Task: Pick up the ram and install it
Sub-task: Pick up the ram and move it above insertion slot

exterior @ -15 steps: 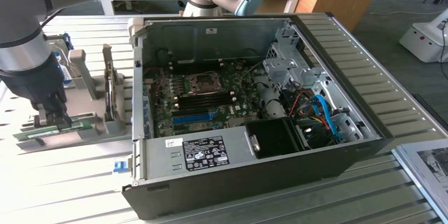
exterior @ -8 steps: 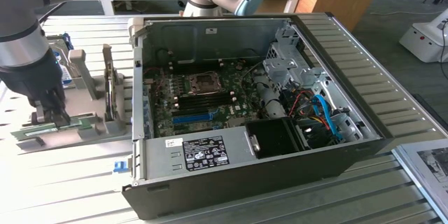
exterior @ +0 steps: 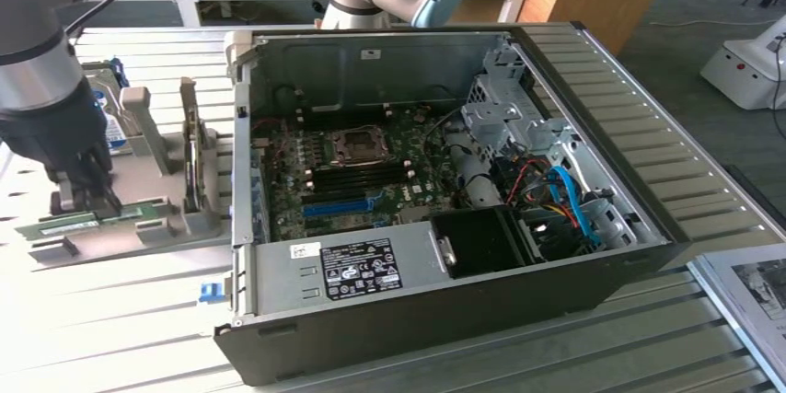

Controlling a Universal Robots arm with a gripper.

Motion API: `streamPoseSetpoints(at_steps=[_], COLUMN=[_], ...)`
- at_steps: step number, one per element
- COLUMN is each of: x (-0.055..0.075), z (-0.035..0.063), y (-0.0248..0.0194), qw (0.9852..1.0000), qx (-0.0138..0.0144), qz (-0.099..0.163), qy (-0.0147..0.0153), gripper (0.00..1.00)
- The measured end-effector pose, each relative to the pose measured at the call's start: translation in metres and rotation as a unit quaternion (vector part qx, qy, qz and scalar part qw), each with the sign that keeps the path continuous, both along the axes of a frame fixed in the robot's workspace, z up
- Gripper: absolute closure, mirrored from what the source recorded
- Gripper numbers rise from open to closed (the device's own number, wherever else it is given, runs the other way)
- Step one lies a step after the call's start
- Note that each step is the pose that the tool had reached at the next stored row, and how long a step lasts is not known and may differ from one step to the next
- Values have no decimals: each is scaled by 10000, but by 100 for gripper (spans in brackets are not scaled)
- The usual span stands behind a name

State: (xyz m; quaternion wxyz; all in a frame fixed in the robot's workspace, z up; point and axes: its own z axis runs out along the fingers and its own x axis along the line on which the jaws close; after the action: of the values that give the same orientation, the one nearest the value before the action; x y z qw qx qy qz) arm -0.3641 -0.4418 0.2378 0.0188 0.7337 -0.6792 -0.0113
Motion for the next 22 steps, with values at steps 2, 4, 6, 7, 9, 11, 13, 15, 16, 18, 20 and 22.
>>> streamPoseSetpoints(at_steps=[2,4,6,7,9,11,13,15,16,18,20,22], x=[0,1,1,2,2,3,4,6,6,7,9,11], z=[23,50,79,93,124,154,189,229,249,285,327,368], y=[0,0,0,0,0,0,0,0,0,0,0,0], qw=[10000,10000,10000,10000,10000,9999,9999,9999,9999,9999,9998,9998], qx=[0,0,0,1,0,0,0,0,0,0,0,0], qz=[-20,-37,-55,-64,-83,-102,-119,-138,-148,-166,-187,-207], qy=[0,0,0,0,0,0,0,0,1,0,0,0], gripper=[88,88,88,88,88,88,88,88,88,88,88,88])
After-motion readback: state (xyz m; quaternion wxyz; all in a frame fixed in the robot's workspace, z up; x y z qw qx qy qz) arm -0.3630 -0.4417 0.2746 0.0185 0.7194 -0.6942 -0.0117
